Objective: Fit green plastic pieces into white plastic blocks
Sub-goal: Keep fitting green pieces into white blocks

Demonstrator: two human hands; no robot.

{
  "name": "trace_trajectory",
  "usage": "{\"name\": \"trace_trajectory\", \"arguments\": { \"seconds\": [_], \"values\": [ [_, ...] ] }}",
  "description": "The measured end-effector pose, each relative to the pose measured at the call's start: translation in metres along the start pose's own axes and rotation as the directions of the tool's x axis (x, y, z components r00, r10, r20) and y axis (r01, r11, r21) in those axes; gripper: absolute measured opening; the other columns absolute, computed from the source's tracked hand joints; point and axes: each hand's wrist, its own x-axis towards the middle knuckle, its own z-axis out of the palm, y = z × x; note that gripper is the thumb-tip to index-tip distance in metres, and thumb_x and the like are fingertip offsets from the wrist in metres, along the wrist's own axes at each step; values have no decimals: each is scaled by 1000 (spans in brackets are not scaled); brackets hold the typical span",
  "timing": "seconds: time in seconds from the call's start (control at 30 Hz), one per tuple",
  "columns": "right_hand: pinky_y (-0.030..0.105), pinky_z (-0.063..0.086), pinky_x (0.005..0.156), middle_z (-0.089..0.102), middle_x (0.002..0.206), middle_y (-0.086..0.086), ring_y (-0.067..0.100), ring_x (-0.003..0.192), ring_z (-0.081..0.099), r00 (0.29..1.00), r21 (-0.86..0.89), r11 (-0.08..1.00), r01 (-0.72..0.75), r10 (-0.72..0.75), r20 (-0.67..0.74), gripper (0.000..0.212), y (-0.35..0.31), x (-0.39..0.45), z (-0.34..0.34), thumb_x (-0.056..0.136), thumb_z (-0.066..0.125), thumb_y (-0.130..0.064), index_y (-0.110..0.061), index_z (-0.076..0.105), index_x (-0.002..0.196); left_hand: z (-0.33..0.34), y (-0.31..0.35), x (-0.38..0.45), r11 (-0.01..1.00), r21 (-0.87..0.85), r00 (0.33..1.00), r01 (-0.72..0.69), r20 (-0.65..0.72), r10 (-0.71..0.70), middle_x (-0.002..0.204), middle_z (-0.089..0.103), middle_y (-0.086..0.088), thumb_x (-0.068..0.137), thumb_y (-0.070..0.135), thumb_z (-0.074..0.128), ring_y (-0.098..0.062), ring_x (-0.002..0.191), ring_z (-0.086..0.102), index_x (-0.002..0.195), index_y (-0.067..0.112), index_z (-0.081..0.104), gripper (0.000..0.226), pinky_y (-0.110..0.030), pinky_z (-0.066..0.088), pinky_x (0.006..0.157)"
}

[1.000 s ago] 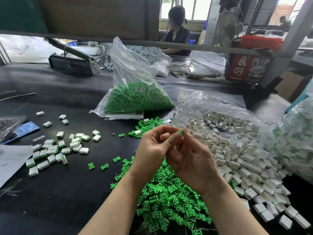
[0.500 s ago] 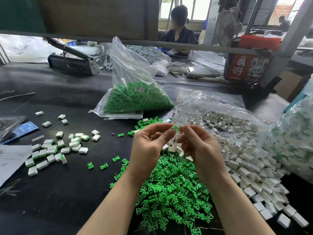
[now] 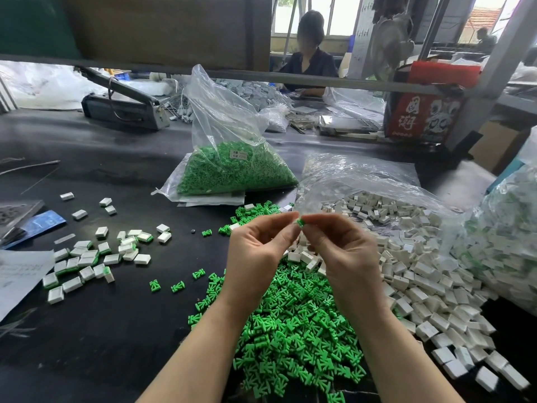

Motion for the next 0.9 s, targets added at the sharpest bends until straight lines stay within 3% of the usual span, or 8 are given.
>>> {"name": "trace_trajectory", "arguments": {
  "seconds": [0.27,0.4,0.6,0.77,0.9],
  "values": [
    [29,57,80,75,91,10,27,88,71,997,1,999,-40,40,60,15,-1,0,0,76,74,-13,-11,76,91,3,1,-3,992,105,993,-71,-91,80,79,74,0,73,11,66,-9,74,70,93,15,69,21,-19,54,68],
    [29,55,73,72,86,7,22,81,66,988,59,989,-136,131,83,12,2,1,0,79,77,-19,-15,73,89,4,2,-4,984,137,988,-111,-94,124,84,74,-3,73,9,68,-12,77,70,94,18,69,23,-20,54,66],
    [38,53,81,69,95,9,25,90,64,952,194,935,-297,276,128,38,9,4,-1,68,80,-32,-10,68,97,2,2,-5,968,198,982,-154,-79,173,90,75,-3,75,8,67,-20,86,71,96,22,69,26,-31,59,74],
    [30,53,73,70,93,4,18,86,64,948,120,947,-299,280,153,46,11,3,-3,73,76,-37,-4,65,105,2,1,-4,960,220,979,-174,-64,192,91,74,-4,77,6,68,-18,86,68,95,20,69,23,-17,50,71],
    [26,49,65,68,85,0,13,78,60,954,-44,972,-230,235,186,38,12,1,-2,84,65,-44,-10,67,102,1,-1,-3,950,252,980,-182,-38,198,92,73,-5,79,1,67,-15,87,66,93,19,69,23,-31,52,80]
  ]
}}
